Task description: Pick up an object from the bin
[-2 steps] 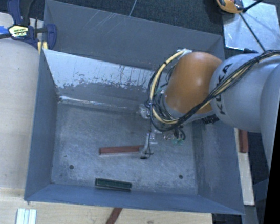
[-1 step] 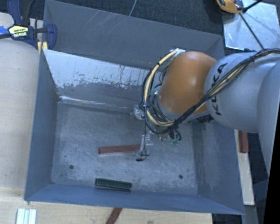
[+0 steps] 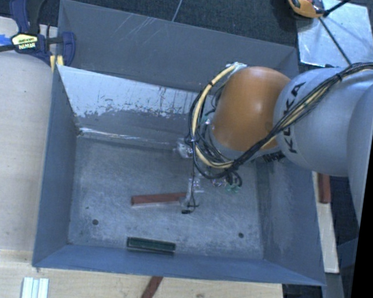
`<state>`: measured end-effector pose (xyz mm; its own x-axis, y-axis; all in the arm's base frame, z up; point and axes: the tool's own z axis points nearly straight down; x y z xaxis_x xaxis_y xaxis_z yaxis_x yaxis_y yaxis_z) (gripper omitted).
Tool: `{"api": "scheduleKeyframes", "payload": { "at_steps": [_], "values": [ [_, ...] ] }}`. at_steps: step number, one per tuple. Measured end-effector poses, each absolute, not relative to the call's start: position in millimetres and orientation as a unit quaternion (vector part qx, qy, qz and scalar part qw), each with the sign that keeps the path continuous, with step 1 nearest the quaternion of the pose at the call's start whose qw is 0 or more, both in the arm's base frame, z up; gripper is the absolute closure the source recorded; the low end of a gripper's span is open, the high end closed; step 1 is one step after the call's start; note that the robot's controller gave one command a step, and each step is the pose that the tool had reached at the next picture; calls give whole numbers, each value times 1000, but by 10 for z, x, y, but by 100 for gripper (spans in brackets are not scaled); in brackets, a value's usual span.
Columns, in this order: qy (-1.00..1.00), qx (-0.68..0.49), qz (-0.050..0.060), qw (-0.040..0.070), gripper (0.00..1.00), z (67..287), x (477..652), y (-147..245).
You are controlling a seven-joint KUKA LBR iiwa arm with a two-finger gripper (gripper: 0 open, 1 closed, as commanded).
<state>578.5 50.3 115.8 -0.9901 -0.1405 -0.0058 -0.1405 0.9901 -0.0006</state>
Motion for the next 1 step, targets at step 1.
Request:
{"api": "scheduleKeyframes", "payload": {
  "at_steps": [1],
  "values": [
    [995,-96,0,2,0,710,5779,619]
  ]
}}
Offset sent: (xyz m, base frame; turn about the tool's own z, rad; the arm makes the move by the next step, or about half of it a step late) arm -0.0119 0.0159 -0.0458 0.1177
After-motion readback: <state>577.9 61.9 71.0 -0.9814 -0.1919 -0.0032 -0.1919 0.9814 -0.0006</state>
